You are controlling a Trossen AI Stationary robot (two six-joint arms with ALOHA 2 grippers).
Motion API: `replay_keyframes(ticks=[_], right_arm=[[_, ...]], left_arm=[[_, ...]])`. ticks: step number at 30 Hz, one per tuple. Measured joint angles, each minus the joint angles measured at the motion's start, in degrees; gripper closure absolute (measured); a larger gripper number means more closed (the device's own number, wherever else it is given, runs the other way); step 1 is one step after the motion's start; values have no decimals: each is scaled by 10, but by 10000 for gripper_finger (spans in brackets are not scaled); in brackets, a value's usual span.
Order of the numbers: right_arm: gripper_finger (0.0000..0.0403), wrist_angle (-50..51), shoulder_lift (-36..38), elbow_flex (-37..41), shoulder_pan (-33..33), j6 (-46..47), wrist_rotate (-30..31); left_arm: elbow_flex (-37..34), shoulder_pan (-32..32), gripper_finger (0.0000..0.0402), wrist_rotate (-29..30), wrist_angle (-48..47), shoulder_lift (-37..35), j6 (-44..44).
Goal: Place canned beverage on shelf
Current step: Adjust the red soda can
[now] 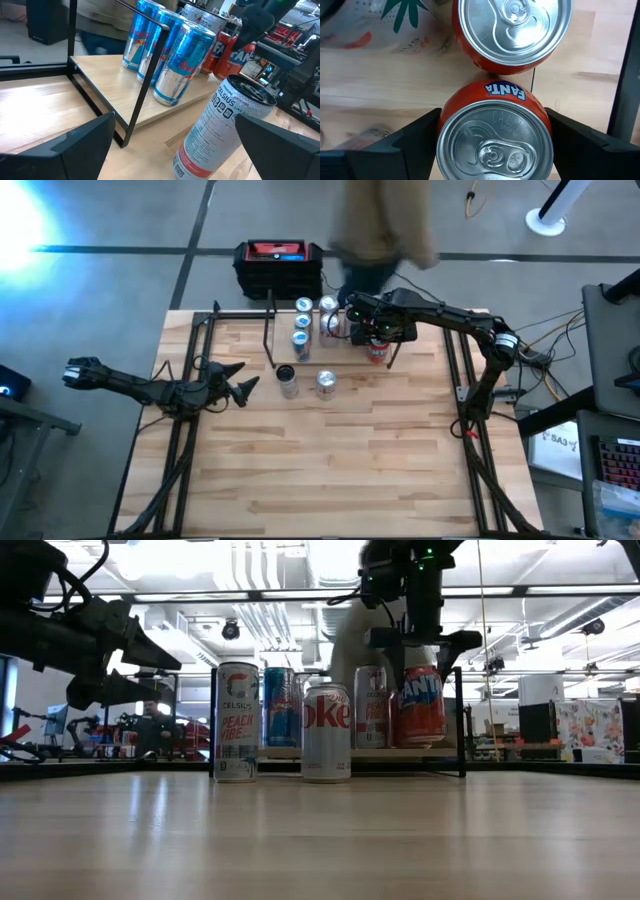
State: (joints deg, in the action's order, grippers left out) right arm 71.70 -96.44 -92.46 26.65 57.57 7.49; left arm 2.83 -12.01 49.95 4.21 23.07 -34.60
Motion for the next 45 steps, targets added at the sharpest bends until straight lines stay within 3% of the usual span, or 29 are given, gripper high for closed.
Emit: replay_keyframes(ticks=[38,45], right_arm=[[92,-32,0,36,1,-10,15],[74,-29,1,37,1,-12,20]], left_arm=[[0,0,3,0,0,0,0],[0,0,3,0,0,0,0]])
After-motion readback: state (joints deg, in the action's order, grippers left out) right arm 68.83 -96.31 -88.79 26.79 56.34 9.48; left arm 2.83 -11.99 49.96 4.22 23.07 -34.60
